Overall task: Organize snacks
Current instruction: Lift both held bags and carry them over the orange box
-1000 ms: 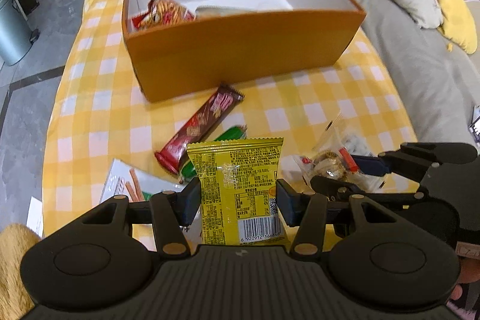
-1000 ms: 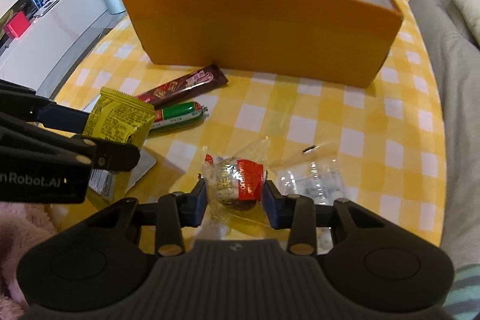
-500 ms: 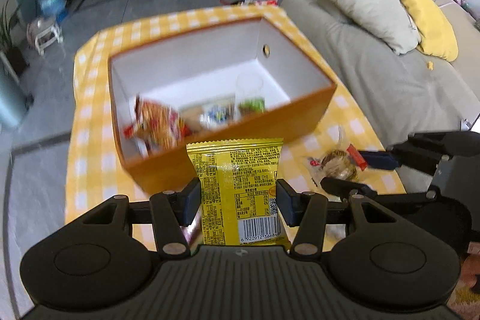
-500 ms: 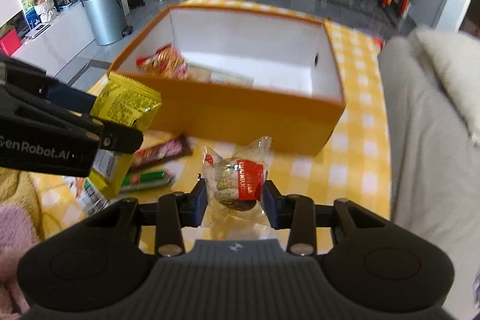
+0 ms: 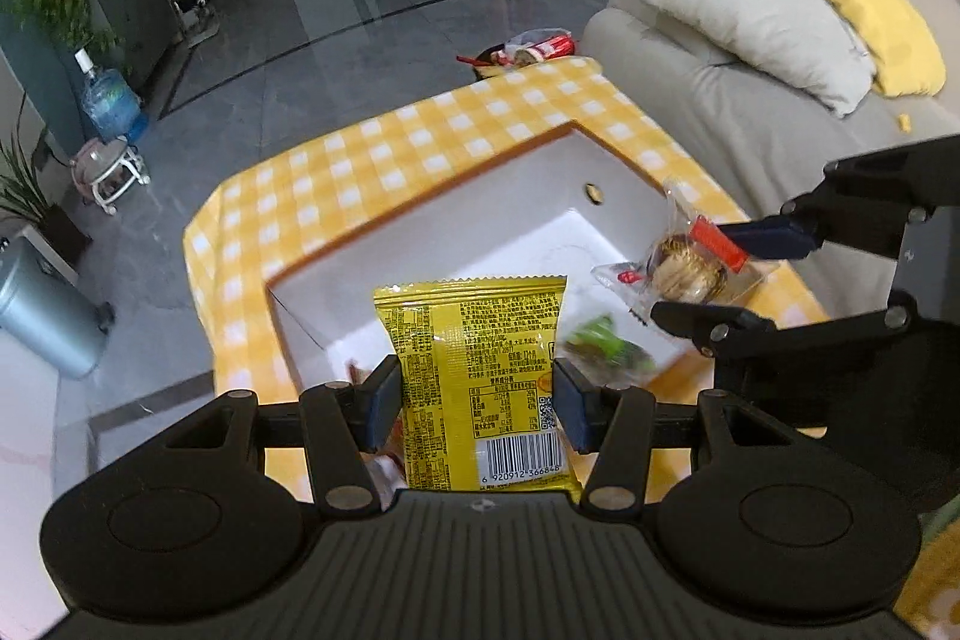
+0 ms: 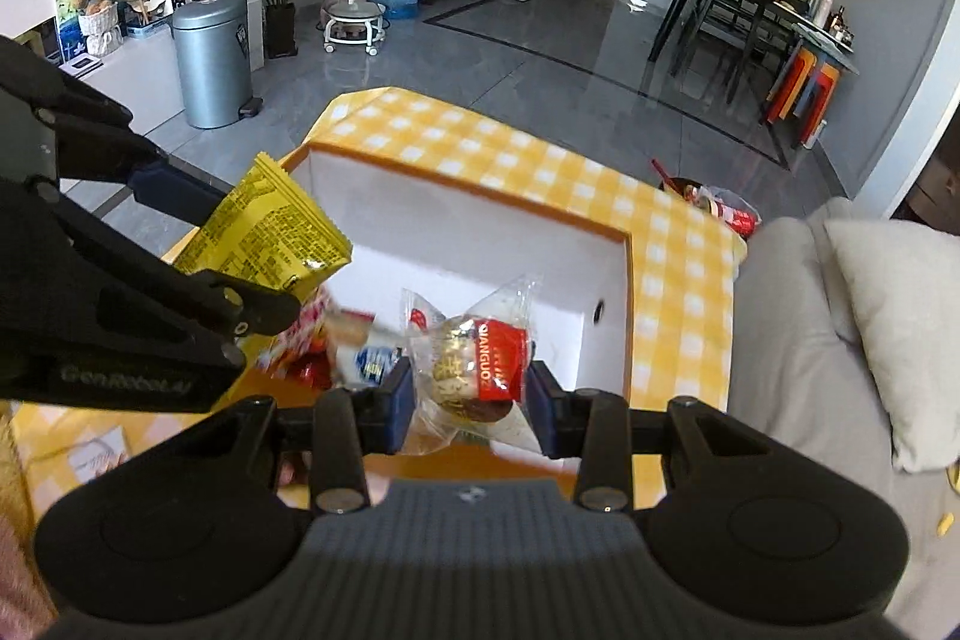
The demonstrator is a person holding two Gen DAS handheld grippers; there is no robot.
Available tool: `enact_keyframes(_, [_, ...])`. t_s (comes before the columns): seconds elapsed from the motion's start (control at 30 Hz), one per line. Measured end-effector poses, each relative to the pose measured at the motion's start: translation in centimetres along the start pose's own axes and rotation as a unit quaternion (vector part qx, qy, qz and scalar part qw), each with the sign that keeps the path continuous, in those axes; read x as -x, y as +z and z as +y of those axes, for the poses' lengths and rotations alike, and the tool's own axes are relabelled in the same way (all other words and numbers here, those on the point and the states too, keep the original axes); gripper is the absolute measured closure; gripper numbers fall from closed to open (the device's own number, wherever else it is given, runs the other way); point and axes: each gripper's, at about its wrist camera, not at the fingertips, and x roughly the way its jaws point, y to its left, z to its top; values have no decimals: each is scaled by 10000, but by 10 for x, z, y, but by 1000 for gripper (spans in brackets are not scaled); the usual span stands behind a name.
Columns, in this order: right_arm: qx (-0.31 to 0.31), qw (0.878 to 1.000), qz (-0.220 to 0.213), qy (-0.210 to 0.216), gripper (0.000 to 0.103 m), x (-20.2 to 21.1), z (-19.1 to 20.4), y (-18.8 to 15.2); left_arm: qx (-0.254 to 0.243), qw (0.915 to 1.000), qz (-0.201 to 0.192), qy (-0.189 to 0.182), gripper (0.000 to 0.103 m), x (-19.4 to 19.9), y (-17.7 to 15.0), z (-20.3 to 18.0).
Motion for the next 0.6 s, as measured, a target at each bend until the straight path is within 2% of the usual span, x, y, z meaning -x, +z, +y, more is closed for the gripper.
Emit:
enact_keyframes(0.2, [-23,9999,115,-44,66,-39,-5,33,-262,9988,197,351,43,-30,23,23])
enact_keyframes(0.43, [-140,9995,283,-31,66,-85,-4,47,-488,9951,583,634,43,-77,36,44])
enact_keyframes(0.6, [-178,9985,515,-58,66,-120,1,51,-664,9908,832,835,43,-106,33,48])
